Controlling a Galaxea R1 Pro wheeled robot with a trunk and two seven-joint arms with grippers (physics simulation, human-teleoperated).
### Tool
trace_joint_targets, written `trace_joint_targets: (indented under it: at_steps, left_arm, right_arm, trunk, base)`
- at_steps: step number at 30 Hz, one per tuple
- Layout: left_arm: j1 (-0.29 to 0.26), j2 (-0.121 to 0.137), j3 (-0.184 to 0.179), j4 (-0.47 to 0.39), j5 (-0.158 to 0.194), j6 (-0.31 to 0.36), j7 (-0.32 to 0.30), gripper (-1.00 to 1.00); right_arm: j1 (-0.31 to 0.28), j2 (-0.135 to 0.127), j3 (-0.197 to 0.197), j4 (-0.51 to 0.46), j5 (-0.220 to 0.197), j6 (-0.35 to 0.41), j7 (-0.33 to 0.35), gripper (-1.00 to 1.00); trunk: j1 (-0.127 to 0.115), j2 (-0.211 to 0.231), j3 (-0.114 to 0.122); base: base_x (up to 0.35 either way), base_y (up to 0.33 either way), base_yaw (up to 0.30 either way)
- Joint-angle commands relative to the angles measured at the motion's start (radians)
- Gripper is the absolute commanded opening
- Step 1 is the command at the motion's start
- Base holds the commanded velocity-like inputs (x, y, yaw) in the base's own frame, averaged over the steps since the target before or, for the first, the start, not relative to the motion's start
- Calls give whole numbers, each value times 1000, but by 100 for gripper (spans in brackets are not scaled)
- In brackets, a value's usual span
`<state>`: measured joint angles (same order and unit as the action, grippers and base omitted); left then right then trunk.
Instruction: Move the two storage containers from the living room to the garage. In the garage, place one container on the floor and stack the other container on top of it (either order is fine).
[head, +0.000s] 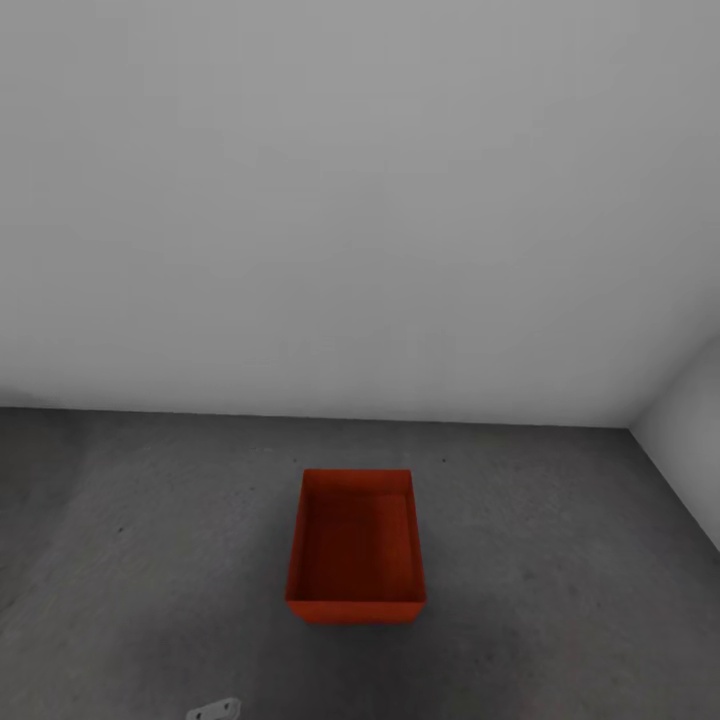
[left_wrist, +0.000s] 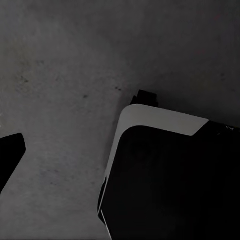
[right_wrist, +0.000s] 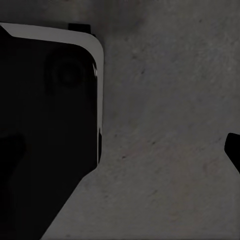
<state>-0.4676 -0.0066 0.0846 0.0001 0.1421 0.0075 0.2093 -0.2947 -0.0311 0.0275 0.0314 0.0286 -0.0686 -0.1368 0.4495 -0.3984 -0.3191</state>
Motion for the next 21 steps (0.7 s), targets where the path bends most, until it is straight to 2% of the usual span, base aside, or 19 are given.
trace_joint_targets:
  at_steps: [1, 21]
  left_arm:
    - [0, -1, 7, 0, 2, -1, 2, 100]
    - [3, -15, 7, 0, 1, -11, 2, 100]
  right_arm:
    - [-1, 0, 2, 3, 2, -5, -3, 100]
    - [8, 1, 2, 4, -2, -6, -4, 100]
  trunk:
    - [1, -2, 0]
    - [1, -2, 31]
  base:
    - [0, 0, 0]
    - [0, 0, 0]
